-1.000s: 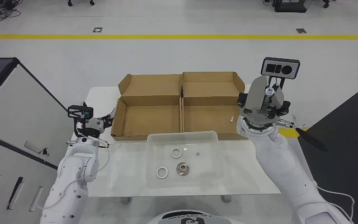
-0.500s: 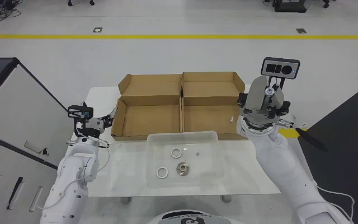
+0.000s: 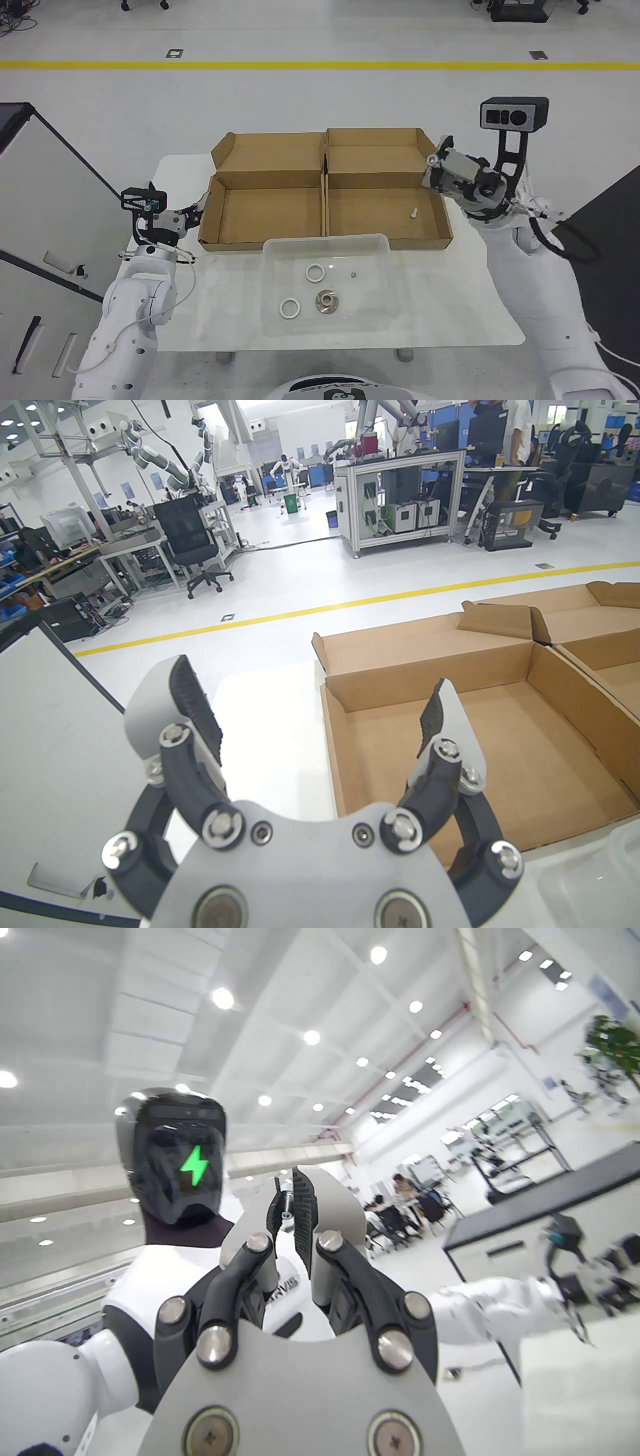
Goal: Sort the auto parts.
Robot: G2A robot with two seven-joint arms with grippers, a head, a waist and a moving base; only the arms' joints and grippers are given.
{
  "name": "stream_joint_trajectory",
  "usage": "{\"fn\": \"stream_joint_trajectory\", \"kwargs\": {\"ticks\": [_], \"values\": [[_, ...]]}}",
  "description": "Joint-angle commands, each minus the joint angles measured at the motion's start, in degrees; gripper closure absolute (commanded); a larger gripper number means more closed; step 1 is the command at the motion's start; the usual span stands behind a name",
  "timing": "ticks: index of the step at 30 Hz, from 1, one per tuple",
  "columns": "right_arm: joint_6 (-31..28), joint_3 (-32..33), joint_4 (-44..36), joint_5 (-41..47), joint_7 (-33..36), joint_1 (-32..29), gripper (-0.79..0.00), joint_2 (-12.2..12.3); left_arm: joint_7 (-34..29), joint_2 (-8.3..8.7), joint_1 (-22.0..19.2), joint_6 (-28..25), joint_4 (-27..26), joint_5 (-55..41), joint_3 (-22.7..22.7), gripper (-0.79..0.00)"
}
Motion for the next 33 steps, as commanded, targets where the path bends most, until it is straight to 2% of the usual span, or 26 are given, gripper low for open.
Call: {"fn": "stream_joint_trajectory", "kwargs": {"ticks": [1,3,5,7,9,13,20,25,33], "values": [[2.8,3.0,-0.3,-6.1,1.2,-0.4,0.0,0.6,0.0,0.0,0.0,0.0,0.0,0.0,0.0,-0.785],[5.5,4.8,-0.8,-10.7,1.5,-0.5,0.0,1.0,0.0,0.0,0.0,0.0,0.0,0.0,0.0,-0.785],[8.8,6.9,-1.4,-21.3,4.8,0.6,0.0,1.8,0.0,0.0,0.0,0.0,0.0,0.0,0.0,-0.785],[11.7,7.5,-1.6,-25.3,5.6,1.5,0.0,2.2,0.0,0.0,0.0,0.0,0.0,0.0,0.0,-0.785],[13.4,7.9,-2.0,-33.3,8.7,3.6,0.0,2.8,0.0,0.0,0.0,0.0,0.0,0.0,0.0,-0.785],[14.7,6.5,-1.4,-43.8,13.0,8.6,0.0,3.5,0.0,0.0,0.0,0.0,0.0,0.0,0.0,-0.785],[13.0,-1.6,2.6,-59.5,19.1,18.4,0.0,4.0,0.0,0.0,0.0,0.0,0.0,0.0,0.0,-0.785],[10.9,-9.4,6.7,-69.6,20.6,24.2,0.0,3.7,0.0,0.0,0.0,0.0,0.0,0.0,0.0,-0.785],[9.7,-18.1,13.5,-79.4,19.7,28.6,0.0,2.9,0.0,0.0,0.0,0.0,0.0,0.0,0.0,-0.785]]}}
